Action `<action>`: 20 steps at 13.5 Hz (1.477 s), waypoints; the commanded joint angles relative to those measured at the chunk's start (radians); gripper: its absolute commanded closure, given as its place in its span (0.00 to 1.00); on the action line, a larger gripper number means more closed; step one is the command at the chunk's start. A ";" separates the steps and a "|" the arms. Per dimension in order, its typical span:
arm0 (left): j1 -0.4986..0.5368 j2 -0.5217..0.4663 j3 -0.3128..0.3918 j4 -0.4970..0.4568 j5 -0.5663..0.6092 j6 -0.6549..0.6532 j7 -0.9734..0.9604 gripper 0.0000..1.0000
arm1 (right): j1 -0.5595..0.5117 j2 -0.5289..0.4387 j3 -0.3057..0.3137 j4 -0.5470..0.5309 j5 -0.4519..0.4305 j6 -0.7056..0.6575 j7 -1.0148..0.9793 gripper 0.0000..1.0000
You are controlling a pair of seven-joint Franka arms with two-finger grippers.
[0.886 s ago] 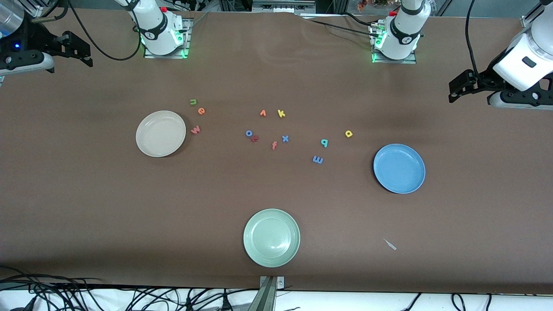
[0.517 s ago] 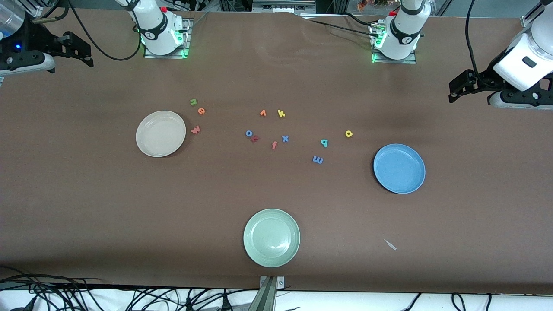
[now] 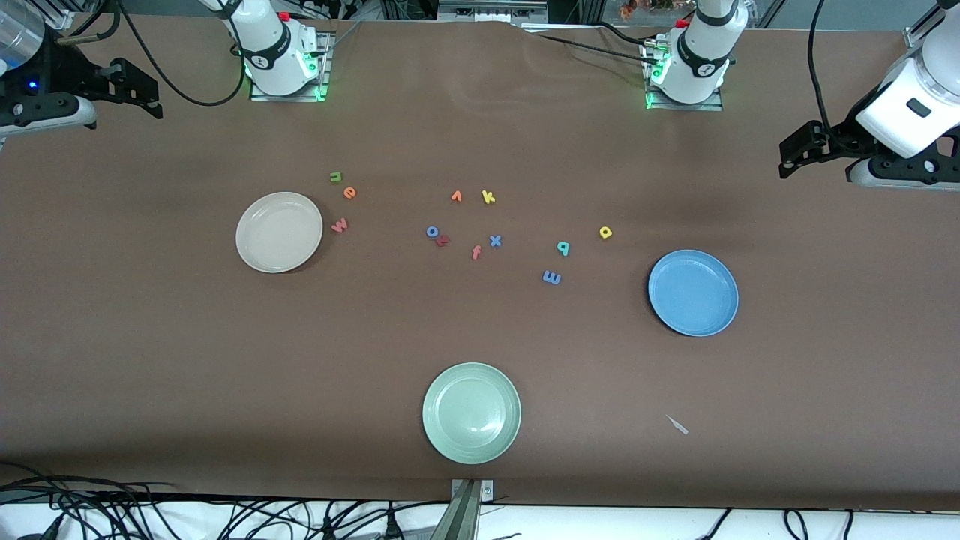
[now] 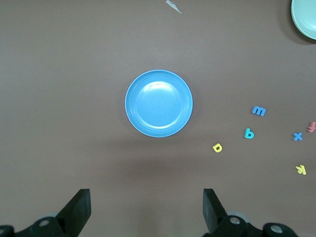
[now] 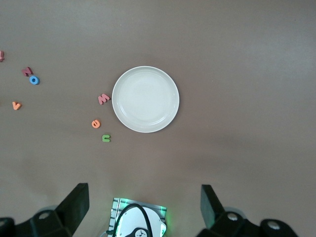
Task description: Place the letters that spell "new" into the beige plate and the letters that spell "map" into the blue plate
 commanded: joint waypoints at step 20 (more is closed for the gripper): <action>0.000 0.014 -0.007 0.031 0.027 -0.020 -0.009 0.00 | -0.003 -0.034 -0.017 -0.031 0.014 0.005 0.034 0.00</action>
